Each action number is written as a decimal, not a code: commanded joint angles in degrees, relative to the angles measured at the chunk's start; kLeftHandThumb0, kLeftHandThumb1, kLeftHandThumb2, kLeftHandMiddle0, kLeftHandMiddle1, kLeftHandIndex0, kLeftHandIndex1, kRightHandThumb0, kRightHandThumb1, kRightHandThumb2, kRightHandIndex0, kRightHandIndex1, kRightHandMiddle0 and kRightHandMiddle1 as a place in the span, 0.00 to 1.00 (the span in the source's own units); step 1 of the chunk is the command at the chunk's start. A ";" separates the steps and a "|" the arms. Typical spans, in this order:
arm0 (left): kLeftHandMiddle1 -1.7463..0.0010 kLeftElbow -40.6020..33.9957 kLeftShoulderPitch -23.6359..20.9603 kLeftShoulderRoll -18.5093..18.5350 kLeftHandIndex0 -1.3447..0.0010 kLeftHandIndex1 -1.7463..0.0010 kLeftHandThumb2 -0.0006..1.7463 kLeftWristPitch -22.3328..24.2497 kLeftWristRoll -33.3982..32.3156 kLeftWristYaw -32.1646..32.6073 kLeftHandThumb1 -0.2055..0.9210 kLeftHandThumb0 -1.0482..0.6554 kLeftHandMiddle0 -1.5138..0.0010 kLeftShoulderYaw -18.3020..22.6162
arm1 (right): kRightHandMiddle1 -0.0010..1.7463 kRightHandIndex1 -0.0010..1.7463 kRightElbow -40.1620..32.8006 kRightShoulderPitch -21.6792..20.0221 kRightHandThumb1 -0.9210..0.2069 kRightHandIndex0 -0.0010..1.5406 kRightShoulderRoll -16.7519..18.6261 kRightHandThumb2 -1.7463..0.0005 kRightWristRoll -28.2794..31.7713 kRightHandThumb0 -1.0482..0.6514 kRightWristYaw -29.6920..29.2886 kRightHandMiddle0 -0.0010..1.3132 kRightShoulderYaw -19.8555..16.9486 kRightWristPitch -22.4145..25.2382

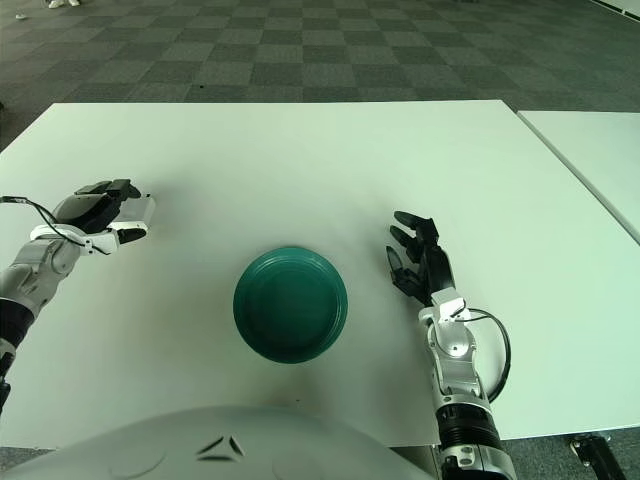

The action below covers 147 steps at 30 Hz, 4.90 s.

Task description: Put the charger into the plate.

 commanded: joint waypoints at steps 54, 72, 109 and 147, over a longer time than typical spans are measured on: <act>0.98 15.56 -6.28 -3.41 0.90 0.35 0.22 2.07 -2.88 3.62 1.00 0.02 0.79 -4.16 | 0.57 0.28 4.22 6.47 0.00 0.21 -0.06 0.64 -5.26 0.29 -4.64 0.00 0.80 1.58; 0.98 33.21 -11.69 -7.97 0.93 0.39 0.31 -1.05 -7.28 2.78 1.00 0.01 0.77 -6.13 | 0.55 0.25 -25.71 18.90 0.00 0.24 0.51 0.60 -5.78 0.27 -5.74 0.00 -0.97 13.48; 0.13 34.89 -10.63 -10.54 0.74 0.05 0.42 0.17 -7.92 6.38 0.84 0.25 0.63 -9.03 | 0.51 0.20 -56.41 24.09 0.04 0.21 5.10 0.72 -4.71 0.29 -0.94 0.00 2.80 35.76; 0.10 35.35 -10.94 -13.37 0.56 0.00 0.90 -1.33 -9.17 22.13 0.23 0.62 0.43 -7.75 | 0.53 0.10 -52.98 22.74 0.05 0.26 5.41 0.69 -5.58 0.30 0.70 0.01 0.31 33.69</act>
